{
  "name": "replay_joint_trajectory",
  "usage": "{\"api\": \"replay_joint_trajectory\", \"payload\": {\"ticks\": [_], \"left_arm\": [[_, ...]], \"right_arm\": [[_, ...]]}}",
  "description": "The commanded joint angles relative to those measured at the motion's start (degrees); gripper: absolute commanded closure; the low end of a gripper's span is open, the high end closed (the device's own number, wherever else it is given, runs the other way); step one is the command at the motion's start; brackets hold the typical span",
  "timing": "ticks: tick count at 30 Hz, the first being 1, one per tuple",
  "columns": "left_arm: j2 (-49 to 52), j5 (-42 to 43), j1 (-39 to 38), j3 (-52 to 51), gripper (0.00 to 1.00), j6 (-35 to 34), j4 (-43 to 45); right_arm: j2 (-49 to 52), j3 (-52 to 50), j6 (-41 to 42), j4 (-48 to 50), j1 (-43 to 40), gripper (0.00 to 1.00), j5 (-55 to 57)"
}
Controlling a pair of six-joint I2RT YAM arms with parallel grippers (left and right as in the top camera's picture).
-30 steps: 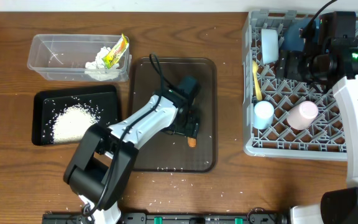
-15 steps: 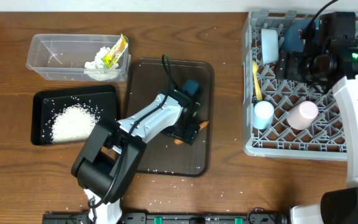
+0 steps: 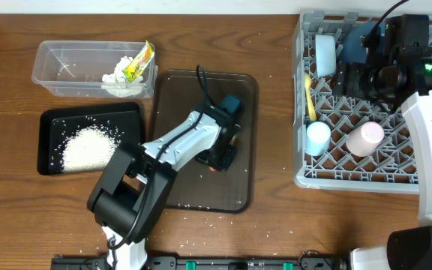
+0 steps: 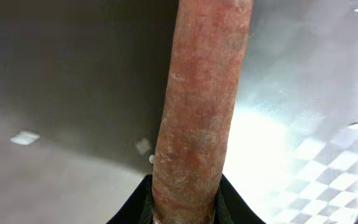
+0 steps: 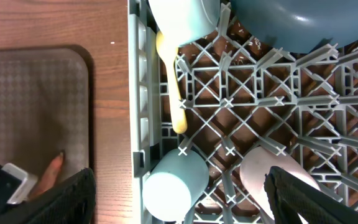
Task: Sort waste into correct bins and load items into the dishwasher rack
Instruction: 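Carry the carrot to the black tray and drop it with the left gripper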
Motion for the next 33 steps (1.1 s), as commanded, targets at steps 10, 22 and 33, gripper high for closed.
{"api": "replay_joint_trajectory", "payload": {"ticks": [10, 22, 33], "left_arm": [[-10.47, -19.82, 19.37, 12.09, 0.88, -20.31, -13.18], [-9.16, -19.61, 40.26, 2.60, 0.87, -29.09, -5.38], [-8.61, -19.63, 43.04, -8.48, 0.59, -29.05, 7.61]], "right_arm": [[-0.66, 0.68, 0.37, 0.02, -0.15, 0.14, 0.55], [-0.66, 0.68, 0.37, 0.13, -0.15, 0.14, 0.57], [-0.66, 0.68, 0.37, -0.15, -0.15, 0.14, 0.55]]}}
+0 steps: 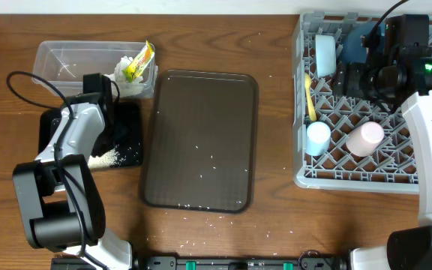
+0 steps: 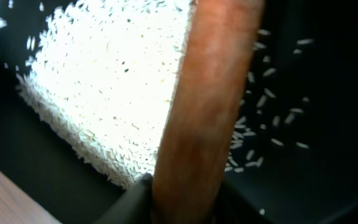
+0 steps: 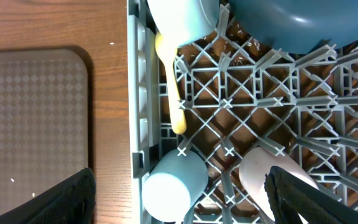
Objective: Sort waste into correct bins and load items into the dishwasher rack
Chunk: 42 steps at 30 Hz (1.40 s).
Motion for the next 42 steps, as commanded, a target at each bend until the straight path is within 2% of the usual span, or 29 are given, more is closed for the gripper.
{"api": "replay_joint_trajectory", "payload": {"ticks": [1, 5, 10, 12, 13, 18, 24, 31, 37, 40, 42], "left_arm": [[0.33, -0.70, 0.42, -0.17, 0.57, -0.68, 0.66], [-0.70, -0.68, 0.42, 1.29, 0.44, 0.72, -1.36], [-4.83, -0.68, 0.42, 6.67, 0.33, 1.22, -6.78], [-7.63, -0.68, 0.39, 7.02, 0.18, 1.20, -6.73], [-8.70, -0.68, 0.42, 7.02, 0.13, 1.22, -6.80], [-11.45, -0.68, 0.42, 7.02, 0.10, 1.22, -6.78], [-11.39, -0.68, 0.42, 6.99, 0.07, 1.22, -6.80], [-11.39, -0.68, 0.42, 6.99, 0.06, 1.22, -6.80], [-11.39, -0.68, 0.42, 6.99, 0.05, 1.22, -6.80], [-11.39, -0.68, 0.42, 6.99, 0.05, 1.22, -6.80], [-11.39, -0.68, 0.42, 6.99, 0.05, 1.22, -6.80]], "right_arm": [[-0.66, 0.68, 0.39, -0.28, -0.15, 0.14, 0.35], [-1.05, 0.83, 0.42, -0.37, -0.15, 0.01, 0.33], [-5.57, 2.25, 0.39, -1.92, -0.22, 0.01, 0.61], [-8.55, 3.37, 0.39, -3.48, -0.22, 0.01, 2.34], [-9.99, 3.91, 0.37, -4.48, -0.22, 0.01, 3.41], [-20.39, 5.14, 0.74, -11.02, -0.17, 0.01, 6.64], [-31.91, 5.11, 6.49, -13.16, -0.07, 0.01, 0.70], [-41.66, 5.14, 6.05, -13.42, -0.07, 0.01, 1.01], [-46.49, 3.82, 0.33, -14.45, -0.07, 0.01, 6.80], [-48.33, -0.72, 0.37, -10.75, -0.28, 0.01, 9.11], [-50.90, -6.73, 0.35, -4.55, -0.35, 0.01, 9.79]]}}
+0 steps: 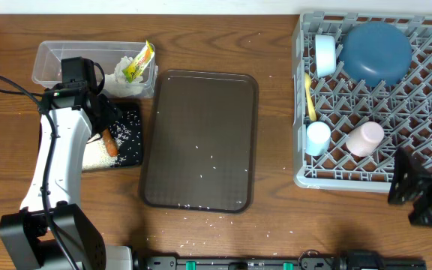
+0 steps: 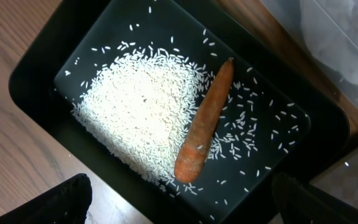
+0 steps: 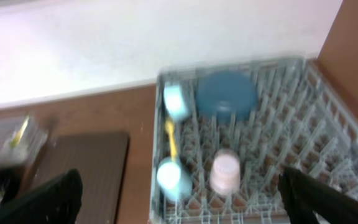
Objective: Sort waste into correct bins and load items into the dishwasher rack
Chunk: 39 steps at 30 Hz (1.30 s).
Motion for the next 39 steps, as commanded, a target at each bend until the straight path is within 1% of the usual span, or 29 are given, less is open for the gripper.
{"api": "replay_joint_trajectory", "payload": {"ticks": [1, 5, 7, 12, 14, 17, 20, 25, 32, 39], "left_arm": [[0.26, -0.68, 0.26, 0.48, 0.05, -0.09, -0.31], [0.26, -0.68, 0.26, 0.48, 0.05, -0.09, -0.31], [0.26, -0.68, 0.26, 0.48, 0.05, -0.09, -0.31], [0.26, -0.68, 0.26, 0.48, 0.05, -0.09, -0.31], [0.26, -0.68, 0.26, 0.48, 0.05, -0.09, -0.31], [0.26, -0.68, 0.26, 0.48, 0.05, -0.09, -0.31], [0.26, -0.68, 0.26, 0.48, 0.05, -0.09, -0.31], [0.26, -0.68, 0.26, 0.48, 0.05, -0.09, -0.31], [0.26, -0.68, 0.26, 0.48, 0.04, -0.09, -0.33], [0.26, -0.68, 0.26, 0.48, 0.04, -0.09, -0.31]], "right_arm": [[-3.13, -9.62, -1.31, 6.51, -0.35, 0.01, 2.84], [-10.95, -28.98, -1.29, 24.65, -0.35, 0.01, 1.64], [-15.37, -40.54, -1.29, 35.50, -0.33, 0.01, -0.39], [-23.39, -62.84, -1.25, 56.68, -0.11, 0.01, -4.46], [-26.58, -71.04, -1.22, 63.89, 0.22, 0.01, -4.96], [-31.06, -79.73, -1.25, 69.90, 1.05, 0.01, -4.94], [-35.67, -86.14, -1.22, 72.52, 1.42, 0.01, -4.94], [-40.65, -91.51, -1.25, 72.57, 1.46, 0.01, -4.94], [-42.71, -91.89, -1.27, 66.40, 1.53, 0.01, -4.09], [-42.66, -91.89, -1.27, 66.40, 1.44, 0.01, -4.07]]}}
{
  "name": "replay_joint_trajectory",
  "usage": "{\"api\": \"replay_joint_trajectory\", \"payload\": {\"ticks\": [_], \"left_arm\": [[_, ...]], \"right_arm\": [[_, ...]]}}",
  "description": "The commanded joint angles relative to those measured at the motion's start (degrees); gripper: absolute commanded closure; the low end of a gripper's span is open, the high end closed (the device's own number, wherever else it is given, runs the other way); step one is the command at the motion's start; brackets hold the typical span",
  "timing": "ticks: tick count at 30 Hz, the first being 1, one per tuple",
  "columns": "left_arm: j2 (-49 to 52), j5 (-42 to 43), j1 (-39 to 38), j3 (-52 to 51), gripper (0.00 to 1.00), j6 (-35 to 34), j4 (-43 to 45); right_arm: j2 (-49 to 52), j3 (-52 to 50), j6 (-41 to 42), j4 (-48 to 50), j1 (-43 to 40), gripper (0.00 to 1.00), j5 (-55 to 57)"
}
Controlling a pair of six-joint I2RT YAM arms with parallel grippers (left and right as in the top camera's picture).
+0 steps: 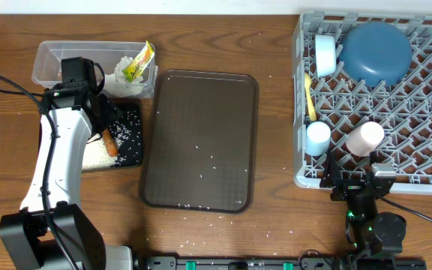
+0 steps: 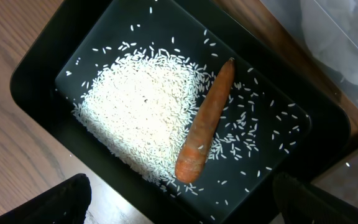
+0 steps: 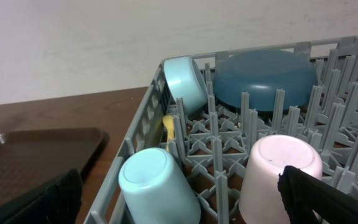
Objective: Sort waste into correct bins and load items into the dishwasher rack
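An orange carrot (image 2: 205,120) lies in the black tray (image 2: 39,106), against a heap of white rice (image 2: 145,118). My left gripper (image 2: 179,208) hangs open above that tray with nothing between its fingers; the overhead view shows the left gripper (image 1: 96,120) over the tray's right half. The grey dishwasher rack (image 1: 304,178) holds a blue bowl (image 1: 376,43), two light blue cups (image 1: 318,137), a pink cup (image 1: 366,137) and a yellow utensil (image 1: 309,97). My right gripper (image 3: 179,202) is open and empty, low at the rack's front edge, facing the cups.
A clear bin (image 1: 58,67) behind the black tray holds white wrappers and a yellow packet (image 1: 137,61). A brown serving tray (image 1: 201,135) with a few rice grains lies mid-table. Rice grains are scattered on the wooden table near its front edge.
The right arm has moved from the lower right corner to just in front of the rack's front edge, and its camera now looks across the cups. The left arm and carrot are unchanged.
My left gripper was shut on the carrot over the brown tray while the right arm hung above the rack. Then the carrot was held over the rice tray. Later it lay in that tray with the left gripper open, and the right arm had left the rack.
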Motion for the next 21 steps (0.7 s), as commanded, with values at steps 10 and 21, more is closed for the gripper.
{"api": "replay_joint_trajectory", "payload": {"ticks": [10, 21], "left_arm": [[0.26, -0.55, 0.26, 0.50, 0.04, -0.09, -0.28], [0.26, -0.79, 0.26, 0.50, 0.05, 0.55, -0.74]], "right_arm": [[-0.55, -0.20, -0.66, -0.15, 1.01, 0.01, 0.15], [-0.55, -0.20, -0.63, -0.15, 1.01, 0.01, 0.15]]}}
